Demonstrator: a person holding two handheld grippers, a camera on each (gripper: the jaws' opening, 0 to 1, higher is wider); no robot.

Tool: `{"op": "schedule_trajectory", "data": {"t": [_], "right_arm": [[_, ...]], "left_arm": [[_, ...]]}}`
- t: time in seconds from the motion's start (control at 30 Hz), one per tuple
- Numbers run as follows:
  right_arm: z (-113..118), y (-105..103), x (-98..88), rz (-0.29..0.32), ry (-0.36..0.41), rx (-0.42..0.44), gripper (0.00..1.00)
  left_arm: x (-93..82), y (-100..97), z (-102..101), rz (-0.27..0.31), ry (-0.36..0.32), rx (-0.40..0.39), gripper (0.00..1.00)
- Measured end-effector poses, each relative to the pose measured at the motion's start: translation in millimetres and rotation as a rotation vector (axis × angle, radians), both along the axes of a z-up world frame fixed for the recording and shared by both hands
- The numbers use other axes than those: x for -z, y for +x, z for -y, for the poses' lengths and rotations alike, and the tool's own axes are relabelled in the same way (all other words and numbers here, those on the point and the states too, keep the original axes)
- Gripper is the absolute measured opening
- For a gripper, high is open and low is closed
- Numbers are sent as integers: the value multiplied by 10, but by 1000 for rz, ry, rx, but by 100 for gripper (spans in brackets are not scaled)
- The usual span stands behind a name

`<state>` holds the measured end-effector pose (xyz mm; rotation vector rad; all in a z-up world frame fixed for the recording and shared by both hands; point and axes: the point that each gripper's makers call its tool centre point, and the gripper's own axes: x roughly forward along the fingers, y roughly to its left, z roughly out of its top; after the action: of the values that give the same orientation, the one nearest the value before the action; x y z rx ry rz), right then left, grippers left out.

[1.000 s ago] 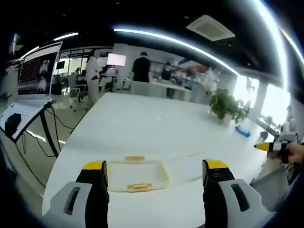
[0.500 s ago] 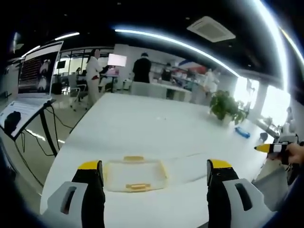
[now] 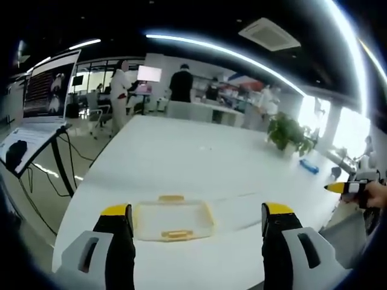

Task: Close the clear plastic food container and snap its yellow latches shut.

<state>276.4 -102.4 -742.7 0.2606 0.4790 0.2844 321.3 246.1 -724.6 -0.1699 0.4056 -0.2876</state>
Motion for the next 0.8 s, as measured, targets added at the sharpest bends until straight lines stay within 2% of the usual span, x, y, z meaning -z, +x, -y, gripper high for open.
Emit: {"op": "schedule_trajectory", "data": {"t": [0.13, 0.4, 0.8], "right_arm": [[-25, 2, 10, -6, -2, -9, 62], [-84, 9, 30, -13, 0, -25, 62], [-149, 22, 69, -30, -13, -42, 62]], "left_arm": [[-13, 12, -2, 12, -25, 3, 87], [42, -7, 19, -7, 20, 20, 85], [92, -15, -6, -25, 6, 12, 87]]}}
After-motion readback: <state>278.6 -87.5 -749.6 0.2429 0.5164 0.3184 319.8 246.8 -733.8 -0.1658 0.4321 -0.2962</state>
